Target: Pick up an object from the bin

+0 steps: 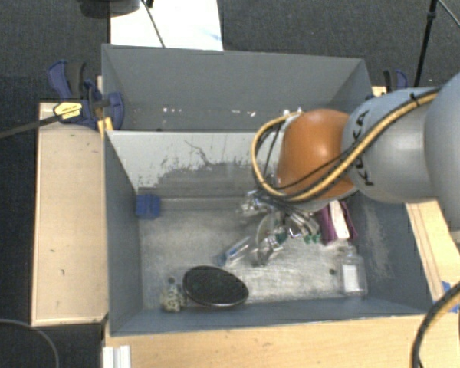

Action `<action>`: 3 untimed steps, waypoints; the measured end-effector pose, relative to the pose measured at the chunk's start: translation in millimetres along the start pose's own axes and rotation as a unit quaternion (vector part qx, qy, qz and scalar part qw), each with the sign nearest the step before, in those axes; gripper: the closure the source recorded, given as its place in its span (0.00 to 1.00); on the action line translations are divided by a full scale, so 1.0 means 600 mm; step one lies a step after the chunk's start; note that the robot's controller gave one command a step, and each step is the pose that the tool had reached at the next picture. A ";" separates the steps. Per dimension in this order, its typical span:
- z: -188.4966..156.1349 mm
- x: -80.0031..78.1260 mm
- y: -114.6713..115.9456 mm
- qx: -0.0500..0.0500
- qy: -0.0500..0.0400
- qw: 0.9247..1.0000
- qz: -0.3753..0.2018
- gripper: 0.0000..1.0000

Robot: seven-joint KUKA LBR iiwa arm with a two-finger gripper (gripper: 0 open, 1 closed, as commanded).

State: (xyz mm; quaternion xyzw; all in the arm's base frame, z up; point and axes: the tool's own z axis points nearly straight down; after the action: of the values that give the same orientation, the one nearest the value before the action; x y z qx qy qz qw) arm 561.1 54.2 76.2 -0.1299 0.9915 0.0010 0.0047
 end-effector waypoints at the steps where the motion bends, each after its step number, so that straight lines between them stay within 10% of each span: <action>1: -0.003 -0.003 0.000 0.000 -0.002 1.000 0.001 1.00; 3: -0.085 -0.008 0.000 0.000 0.002 1.000 0.007 1.00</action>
Offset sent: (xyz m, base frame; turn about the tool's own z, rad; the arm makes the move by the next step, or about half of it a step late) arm 0.0000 0.0000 0.0000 0.0000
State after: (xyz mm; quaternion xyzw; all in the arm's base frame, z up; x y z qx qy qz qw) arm 565.2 54.9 127.2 -0.1231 0.9924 0.0006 0.0029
